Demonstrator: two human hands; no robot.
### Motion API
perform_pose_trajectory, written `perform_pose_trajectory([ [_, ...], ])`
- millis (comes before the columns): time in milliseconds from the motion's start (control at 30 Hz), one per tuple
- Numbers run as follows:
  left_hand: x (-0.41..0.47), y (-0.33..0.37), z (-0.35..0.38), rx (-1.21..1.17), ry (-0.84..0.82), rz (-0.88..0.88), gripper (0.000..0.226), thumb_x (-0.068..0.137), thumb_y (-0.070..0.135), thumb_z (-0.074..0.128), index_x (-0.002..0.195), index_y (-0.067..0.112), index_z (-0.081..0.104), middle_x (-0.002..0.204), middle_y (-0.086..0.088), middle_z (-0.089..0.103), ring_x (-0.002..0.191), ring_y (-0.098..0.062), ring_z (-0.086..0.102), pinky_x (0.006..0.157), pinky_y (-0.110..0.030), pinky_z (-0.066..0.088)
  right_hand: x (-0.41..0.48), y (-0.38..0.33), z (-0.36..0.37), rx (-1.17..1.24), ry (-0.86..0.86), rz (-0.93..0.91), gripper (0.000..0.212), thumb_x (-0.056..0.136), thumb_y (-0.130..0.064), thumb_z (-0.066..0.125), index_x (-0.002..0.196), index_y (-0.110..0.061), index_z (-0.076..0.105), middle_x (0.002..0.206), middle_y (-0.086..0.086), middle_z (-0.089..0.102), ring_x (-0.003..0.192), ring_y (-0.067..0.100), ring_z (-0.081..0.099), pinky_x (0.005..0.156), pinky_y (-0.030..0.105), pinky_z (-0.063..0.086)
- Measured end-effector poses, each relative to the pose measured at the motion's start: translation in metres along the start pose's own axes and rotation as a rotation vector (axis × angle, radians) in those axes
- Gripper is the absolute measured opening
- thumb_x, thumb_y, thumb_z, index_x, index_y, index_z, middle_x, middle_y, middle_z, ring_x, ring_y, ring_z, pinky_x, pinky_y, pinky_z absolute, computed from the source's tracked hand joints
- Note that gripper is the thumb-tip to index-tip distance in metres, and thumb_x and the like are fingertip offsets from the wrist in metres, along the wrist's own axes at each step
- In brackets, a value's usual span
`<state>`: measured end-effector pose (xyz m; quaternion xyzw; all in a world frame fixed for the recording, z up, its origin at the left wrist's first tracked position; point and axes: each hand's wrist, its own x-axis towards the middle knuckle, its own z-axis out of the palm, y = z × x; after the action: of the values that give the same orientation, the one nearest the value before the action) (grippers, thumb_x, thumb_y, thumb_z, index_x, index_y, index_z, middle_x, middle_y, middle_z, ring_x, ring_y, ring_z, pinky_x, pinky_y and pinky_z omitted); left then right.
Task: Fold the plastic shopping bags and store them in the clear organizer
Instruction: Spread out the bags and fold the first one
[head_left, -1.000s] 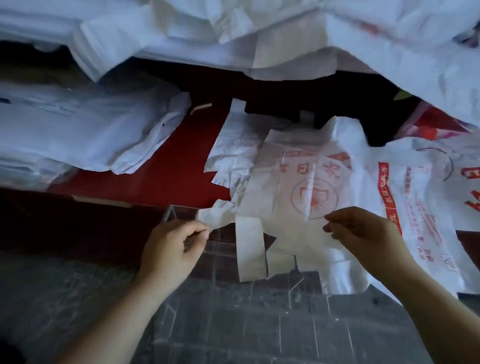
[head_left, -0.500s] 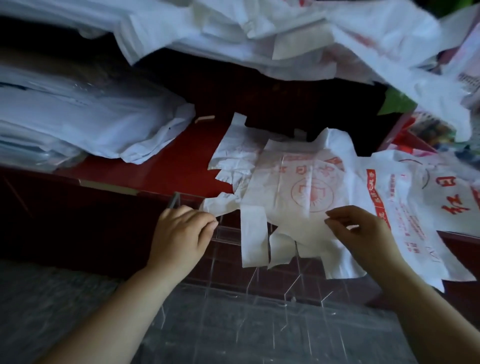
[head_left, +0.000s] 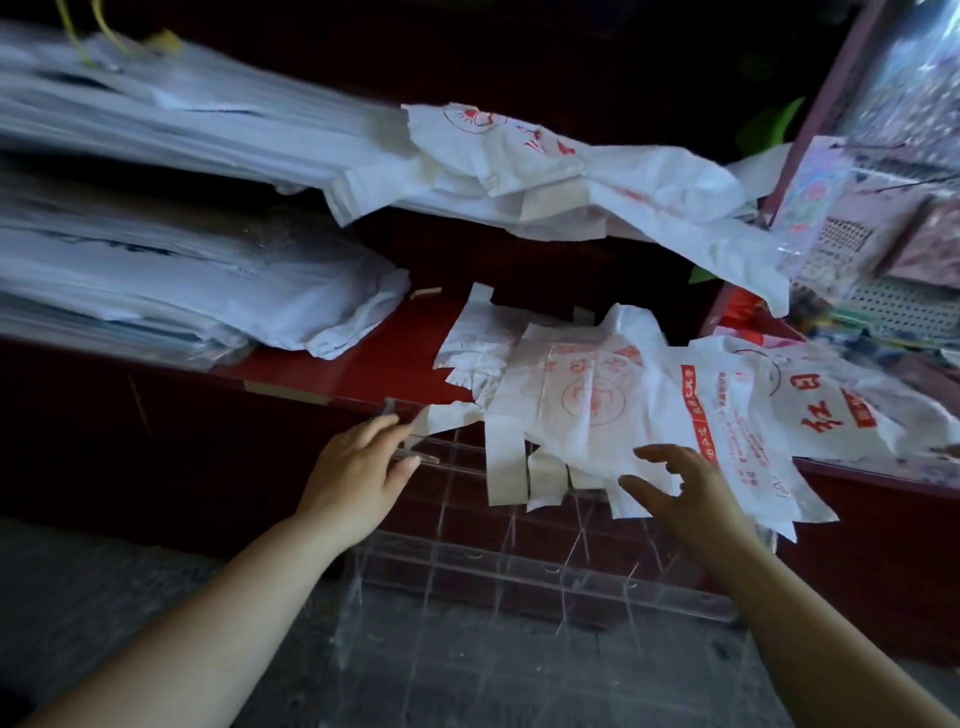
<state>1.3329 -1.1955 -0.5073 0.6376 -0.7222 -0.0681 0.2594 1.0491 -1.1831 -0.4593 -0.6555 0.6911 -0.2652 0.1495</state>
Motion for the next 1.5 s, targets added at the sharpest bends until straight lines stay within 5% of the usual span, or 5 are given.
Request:
perform_pose_trajectory([
  [367, -0.005, -0.042, 0.018, 0.061, -0.092, 0.047, 0.129, 0.04, 0.083, -0.031, 0.147, 0.025, 0.01, 0.156, 0.009, 0.002, 0.143, -0.006, 0.003, 0.109, -0.023, -0.007, 0.041, -0.075, 0.082, -0.507, -0.037, -0.241, 0.059, 0.086, -0.053, 0.049, 0.137, -0.024, 0.037, 0.141, -0.005, 0.038, 0.131, 0.018, 0.03, 0.104, 0.03, 0.024],
  [733, 0.002, -0.039, 0.023, -0.237, 0.036, -0.008, 0.091, 0.066, 0.069, 0.012, 0.137, 0.021, 0.042, 0.147, 0.004, 0.034, 0.137, -0.014, 0.027, 0.114, -0.033, 0.011, 0.042, -0.072, 0.093, -0.166, 0.085, -0.24, 0.026, 0.092, -0.014, 0.049, 0.114, -0.015, 0.062, 0.094, -0.005, 0.061, 0.108, 0.022, 0.051, 0.093, 0.028, 0.034],
  [900, -0.002, -0.017, 0.016, -0.377, 0.323, 0.134, 0.064, 0.076, 0.055, 0.03, 0.102, 0.012, 0.069, 0.103, 0.004, 0.064, 0.1, -0.012, 0.055, 0.091, -0.026, 0.035, 0.007, -0.056, 0.09, 0.234, 0.175, -0.388, 0.016, 0.079, -0.011, 0.059, 0.086, -0.023, 0.067, 0.084, -0.014, 0.054, 0.091, 0.01, 0.053, 0.076, 0.003, 0.039],
  [1067, 0.001, 0.008, 0.018, -1.019, -0.078, -0.351, 0.032, 0.092, 0.047, 0.042, 0.093, 0.018, 0.057, 0.079, 0.003, 0.061, 0.068, -0.014, 0.056, 0.055, -0.016, 0.046, -0.043, -0.011, 0.1, 0.328, -0.114, -0.498, 0.018, 0.065, -0.026, 0.044, 0.076, -0.035, 0.055, 0.098, -0.04, 0.057, 0.119, -0.007, 0.039, 0.094, 0.004, 0.03],
  [1500, 0.0, 0.046, 0.065, -1.061, -0.215, -0.655, 0.012, 0.088, 0.027, 0.059, 0.086, 0.015, 0.057, 0.082, 0.004, 0.059, 0.079, -0.014, 0.052, 0.074, -0.029, 0.045, -0.078, 0.04, 0.089, 0.559, -0.152, -0.26, 0.03, 0.067, -0.024, 0.054, 0.064, -0.053, 0.06, 0.088, -0.027, 0.066, 0.098, 0.0, 0.058, 0.086, 0.009, 0.04],
])
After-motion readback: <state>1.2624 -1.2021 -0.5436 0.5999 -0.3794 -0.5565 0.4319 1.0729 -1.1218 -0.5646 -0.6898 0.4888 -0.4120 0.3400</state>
